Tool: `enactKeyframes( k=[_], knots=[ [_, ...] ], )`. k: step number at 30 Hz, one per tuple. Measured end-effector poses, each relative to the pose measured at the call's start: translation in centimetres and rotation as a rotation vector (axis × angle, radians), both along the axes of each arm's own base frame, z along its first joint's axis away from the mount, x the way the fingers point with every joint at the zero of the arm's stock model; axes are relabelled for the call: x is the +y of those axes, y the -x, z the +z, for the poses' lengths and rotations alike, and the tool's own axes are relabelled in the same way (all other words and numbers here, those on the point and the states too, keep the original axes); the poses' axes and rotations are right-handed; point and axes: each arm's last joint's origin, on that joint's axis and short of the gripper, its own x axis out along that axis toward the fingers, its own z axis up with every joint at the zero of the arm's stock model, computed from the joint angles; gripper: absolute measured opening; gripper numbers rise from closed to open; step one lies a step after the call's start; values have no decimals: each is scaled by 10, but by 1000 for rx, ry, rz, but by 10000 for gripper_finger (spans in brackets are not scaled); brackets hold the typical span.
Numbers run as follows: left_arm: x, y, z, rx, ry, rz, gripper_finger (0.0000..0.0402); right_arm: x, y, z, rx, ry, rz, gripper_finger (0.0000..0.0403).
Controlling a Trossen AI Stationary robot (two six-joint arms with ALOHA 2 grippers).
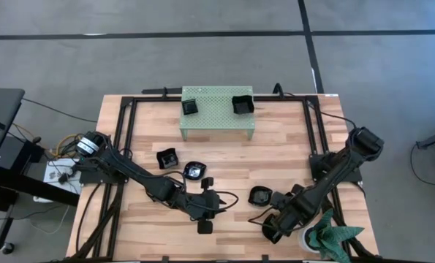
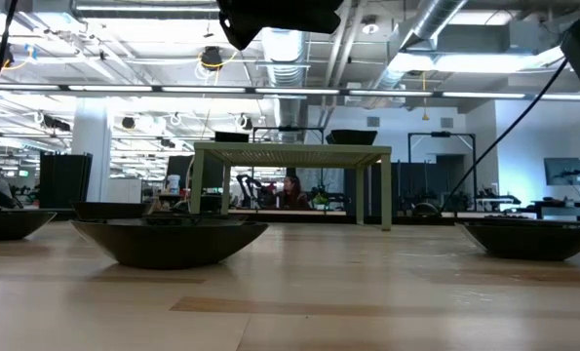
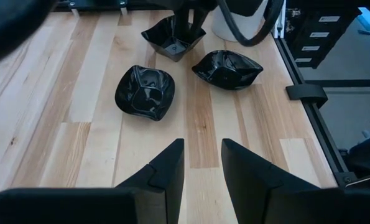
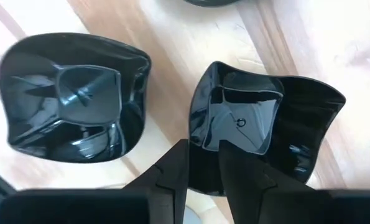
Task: Pick & Place Mini shaped plates
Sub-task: Stack the black distorted square plate on top of the black distorted square plate on the shelf
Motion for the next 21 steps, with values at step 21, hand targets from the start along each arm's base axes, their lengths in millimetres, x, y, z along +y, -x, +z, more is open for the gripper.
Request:
enactKeyframes(
  k=[21],
  knots=[
    [0, 0, 0, -3, 2, 0, 108, 7, -7, -15, 19, -8, -28, 84]
  ],
)
